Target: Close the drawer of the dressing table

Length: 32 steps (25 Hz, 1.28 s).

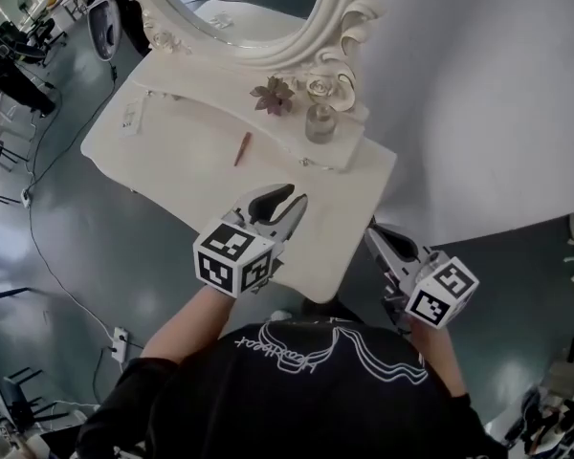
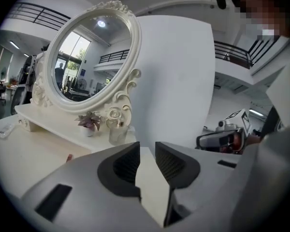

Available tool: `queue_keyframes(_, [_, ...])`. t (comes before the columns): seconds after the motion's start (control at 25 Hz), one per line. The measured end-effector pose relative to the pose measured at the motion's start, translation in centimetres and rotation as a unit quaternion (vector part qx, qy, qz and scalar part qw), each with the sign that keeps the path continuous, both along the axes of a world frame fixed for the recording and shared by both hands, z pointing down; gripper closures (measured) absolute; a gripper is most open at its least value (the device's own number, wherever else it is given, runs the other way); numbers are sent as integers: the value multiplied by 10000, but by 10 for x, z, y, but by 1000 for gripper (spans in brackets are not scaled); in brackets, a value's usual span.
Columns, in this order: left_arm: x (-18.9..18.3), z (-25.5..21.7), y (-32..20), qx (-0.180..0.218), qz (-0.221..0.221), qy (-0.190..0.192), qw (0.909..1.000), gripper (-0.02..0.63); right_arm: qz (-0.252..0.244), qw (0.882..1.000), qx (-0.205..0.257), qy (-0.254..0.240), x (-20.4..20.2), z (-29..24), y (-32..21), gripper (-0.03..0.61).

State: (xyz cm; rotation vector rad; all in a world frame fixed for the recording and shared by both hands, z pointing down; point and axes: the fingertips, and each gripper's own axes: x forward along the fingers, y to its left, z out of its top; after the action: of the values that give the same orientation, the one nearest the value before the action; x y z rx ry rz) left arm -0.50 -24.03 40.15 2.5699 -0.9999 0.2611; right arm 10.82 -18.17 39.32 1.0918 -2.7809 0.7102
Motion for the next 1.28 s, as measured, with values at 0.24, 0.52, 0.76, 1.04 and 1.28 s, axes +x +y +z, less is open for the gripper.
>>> queue_keyframes(0.24, [-15, -33, 51, 124, 400, 256, 9988, 590, -175, 9991, 381, -101, -31, -29, 20, 574])
queue_keyframes(0.52, [-32, -55, 88, 233, 665, 634, 9955, 609, -158, 9978, 605, -215, -54, -49, 41, 575])
queue_keyframes(0.76, [-43, -65, 101, 177, 722, 937, 9928, 609, -357, 9963, 778, -80, -75, -57, 60, 575])
queue_keyframes(1.04, [-56, -74, 114, 380, 753, 828, 9930, 609, -253, 9961, 837, -105, -88, -63, 73, 575])
queue_keyframes(1.28, [-68, -70, 118, 362, 650, 768, 9943, 609, -242, 9972, 691, -149, -94, -52, 81, 575])
